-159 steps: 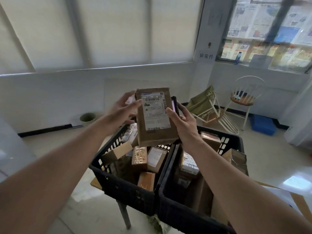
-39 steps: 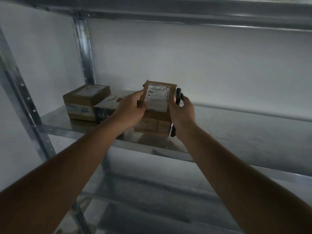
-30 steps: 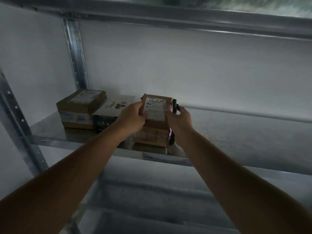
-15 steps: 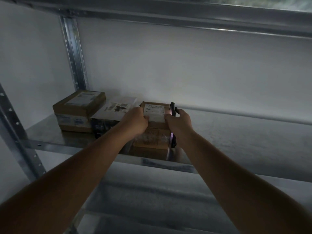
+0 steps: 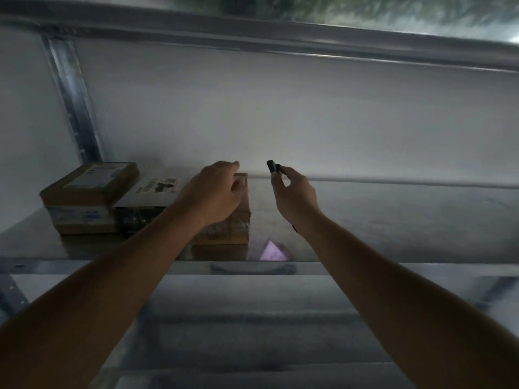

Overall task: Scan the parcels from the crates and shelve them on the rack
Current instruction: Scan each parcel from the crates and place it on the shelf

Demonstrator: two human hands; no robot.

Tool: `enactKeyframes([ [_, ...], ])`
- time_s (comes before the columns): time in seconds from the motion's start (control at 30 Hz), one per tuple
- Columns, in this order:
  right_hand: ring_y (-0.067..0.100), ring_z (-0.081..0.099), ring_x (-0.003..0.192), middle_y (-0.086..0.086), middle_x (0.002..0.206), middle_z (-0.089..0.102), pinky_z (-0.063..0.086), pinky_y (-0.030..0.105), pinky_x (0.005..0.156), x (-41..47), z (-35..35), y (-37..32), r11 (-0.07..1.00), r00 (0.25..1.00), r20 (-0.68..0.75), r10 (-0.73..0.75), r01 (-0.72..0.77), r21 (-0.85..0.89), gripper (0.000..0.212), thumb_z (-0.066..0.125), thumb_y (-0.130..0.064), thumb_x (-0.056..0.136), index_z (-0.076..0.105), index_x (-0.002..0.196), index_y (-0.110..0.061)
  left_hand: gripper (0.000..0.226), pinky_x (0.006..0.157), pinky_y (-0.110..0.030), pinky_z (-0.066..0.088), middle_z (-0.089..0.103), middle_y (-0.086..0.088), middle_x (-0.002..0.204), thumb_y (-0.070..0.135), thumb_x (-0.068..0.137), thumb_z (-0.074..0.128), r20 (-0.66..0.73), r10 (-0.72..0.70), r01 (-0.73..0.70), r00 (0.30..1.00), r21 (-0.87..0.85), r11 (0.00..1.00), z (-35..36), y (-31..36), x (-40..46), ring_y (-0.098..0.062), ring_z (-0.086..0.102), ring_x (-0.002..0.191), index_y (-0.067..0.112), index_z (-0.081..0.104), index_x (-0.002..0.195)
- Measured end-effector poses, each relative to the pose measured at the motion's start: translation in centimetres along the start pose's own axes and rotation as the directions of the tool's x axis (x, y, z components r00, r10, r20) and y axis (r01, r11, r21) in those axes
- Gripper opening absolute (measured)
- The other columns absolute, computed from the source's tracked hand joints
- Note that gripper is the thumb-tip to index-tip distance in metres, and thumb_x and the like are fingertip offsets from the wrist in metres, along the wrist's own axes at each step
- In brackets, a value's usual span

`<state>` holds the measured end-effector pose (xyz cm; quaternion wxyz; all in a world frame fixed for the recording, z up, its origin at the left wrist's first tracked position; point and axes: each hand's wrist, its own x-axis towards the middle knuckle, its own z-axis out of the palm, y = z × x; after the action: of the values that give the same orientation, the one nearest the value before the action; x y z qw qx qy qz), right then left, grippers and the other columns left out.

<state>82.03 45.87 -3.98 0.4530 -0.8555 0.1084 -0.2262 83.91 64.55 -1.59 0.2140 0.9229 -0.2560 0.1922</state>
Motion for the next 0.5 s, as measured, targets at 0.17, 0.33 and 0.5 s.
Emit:
enactKeyframes([
  [0.17,0.036,0.067,0.103,0.013,0.128,0.068,0.059,0.047,0.087,-2.7,-5.4,2.2,0.95,0.996,-0.045,-0.081,0.063,-0.307,0.045,0.044,-0.047,0.11,0.051,0.152,-0.036,0.057,0.112,-0.046,0.045,0.051,-0.01,0.157,0.044,0.109,0.047,0.113,0.131,-0.132,0.985,0.003,0.991,1.8,4.8,0.2,-0.029,0.054,0.138,0.014,0.045,0.157],
  [0.33,0.041,0.062,0.106,0.017,0.125,0.062,0.048,0.042,0.084,-5.9,-12.2,5.5,0.83,0.993,-0.11,-0.034,-0.033,-0.556,0.044,0.043,-0.045,0.111,0.05,0.152,-0.031,0.058,0.112,-0.049,0.046,0.051,-0.011,0.156,0.05,0.108,0.045,0.21,0.224,-0.227,0.952,-0.011,0.974,4.0,11.2,-0.1,-0.031,0.052,0.138,0.012,0.051,0.15],
  [0.5,0.045,0.06,0.109,0.016,0.125,0.061,0.051,0.049,0.094,-10.1,-20.6,9.0,0.763,0.98,-0.2,0.024,-0.147,-0.63,0.042,0.044,-0.044,0.11,0.051,0.15,-0.03,0.059,0.112,-0.047,0.045,0.05,-0.008,0.157,0.052,0.108,0.042,0.26,0.341,-0.34,0.903,-0.05,0.939,6.1,20.2,-1.1,-0.029,0.051,0.139,0.015,0.048,0.152],
])
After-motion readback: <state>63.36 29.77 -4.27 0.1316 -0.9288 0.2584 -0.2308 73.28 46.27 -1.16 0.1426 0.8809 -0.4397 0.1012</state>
